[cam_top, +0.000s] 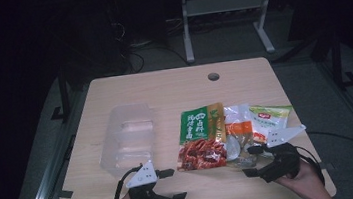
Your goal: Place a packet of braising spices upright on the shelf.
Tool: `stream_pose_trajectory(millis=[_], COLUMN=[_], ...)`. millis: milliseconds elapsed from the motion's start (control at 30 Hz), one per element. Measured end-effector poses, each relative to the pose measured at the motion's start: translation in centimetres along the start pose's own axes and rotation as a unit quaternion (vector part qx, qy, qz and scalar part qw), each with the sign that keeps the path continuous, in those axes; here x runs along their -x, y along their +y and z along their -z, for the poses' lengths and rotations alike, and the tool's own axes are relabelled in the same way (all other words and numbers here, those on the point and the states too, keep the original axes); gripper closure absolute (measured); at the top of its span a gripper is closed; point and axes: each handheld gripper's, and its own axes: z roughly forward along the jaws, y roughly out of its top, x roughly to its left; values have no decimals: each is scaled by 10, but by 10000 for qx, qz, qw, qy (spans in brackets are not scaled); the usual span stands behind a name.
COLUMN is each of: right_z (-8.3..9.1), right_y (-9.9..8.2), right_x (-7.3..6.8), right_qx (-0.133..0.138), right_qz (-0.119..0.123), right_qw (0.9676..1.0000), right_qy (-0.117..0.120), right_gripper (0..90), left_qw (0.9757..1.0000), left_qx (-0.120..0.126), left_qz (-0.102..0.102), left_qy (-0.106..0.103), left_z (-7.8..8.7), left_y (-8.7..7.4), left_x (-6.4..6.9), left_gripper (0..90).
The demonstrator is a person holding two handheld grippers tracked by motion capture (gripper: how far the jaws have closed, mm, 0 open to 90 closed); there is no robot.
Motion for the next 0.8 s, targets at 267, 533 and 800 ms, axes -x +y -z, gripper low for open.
stream_pose_trajectory(millis=[267, 533, 800], right_z=[-3, -9, -30], right_y=[3, 27, 62], right_x=[2, 13, 38], right_qx=[74, 77, -295], right_qz=[-160, -290, -421], right_qw=[9998, 9994, 9984], right_qy=[69, 180, 236], right_gripper=[176, 161, 189], left_qw=[10000, 9999, 9999], left_qx=[29, 98, 103], left_qz=[-12, 74, 35], left_qy=[-11, -37, -20], left_z=[2, 2, 1], left_y=[0, 1, 2], left_x=[1, -1, -2], left_gripper=[182, 181, 182])
